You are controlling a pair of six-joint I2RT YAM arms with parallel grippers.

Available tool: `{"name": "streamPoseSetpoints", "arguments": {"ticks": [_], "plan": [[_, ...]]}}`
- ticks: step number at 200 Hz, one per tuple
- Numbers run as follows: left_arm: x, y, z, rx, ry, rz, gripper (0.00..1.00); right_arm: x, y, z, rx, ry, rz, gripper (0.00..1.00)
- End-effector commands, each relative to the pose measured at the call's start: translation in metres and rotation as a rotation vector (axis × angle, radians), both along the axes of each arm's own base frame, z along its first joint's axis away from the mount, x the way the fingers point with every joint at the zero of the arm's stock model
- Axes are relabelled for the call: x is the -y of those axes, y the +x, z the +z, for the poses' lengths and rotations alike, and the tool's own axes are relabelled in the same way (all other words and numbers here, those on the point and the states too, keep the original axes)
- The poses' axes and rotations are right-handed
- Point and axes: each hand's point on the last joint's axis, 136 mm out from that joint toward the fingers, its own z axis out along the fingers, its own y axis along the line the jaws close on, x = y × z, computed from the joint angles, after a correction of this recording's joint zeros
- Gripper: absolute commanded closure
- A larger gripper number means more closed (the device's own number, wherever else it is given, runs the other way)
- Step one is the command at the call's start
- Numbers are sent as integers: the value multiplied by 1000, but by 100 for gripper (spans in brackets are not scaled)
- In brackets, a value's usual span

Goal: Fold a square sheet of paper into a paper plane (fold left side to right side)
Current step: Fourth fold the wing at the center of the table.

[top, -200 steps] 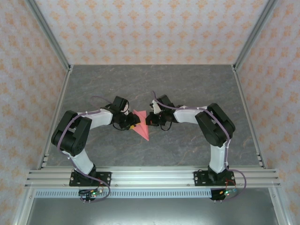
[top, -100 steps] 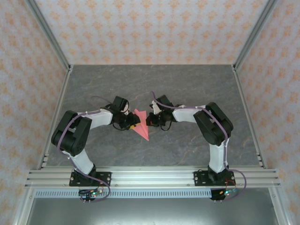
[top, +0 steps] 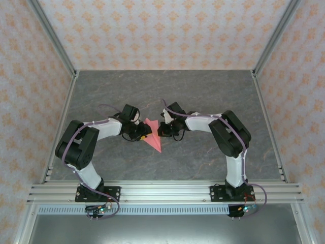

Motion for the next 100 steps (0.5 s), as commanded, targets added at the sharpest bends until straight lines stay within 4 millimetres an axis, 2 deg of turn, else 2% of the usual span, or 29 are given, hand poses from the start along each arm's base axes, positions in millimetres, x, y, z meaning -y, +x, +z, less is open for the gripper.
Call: {"name": "streamPoseSetpoints", "arguments": {"ticks": [1,28,54,100], "plan": [[-2,4,20,56,20,-10,65,8,-11,-21,-35,-87,17,98],[-1,8,31,81,15,-8,65,7,-12,-21,-33,-92,21,98],[4,16,37,93,-5,-10,75,7,-13,-21,-32,-95,26,98],[17,32,29,78,-47,-28,82,6,-14,-21,-31,-100,32,98]]}}
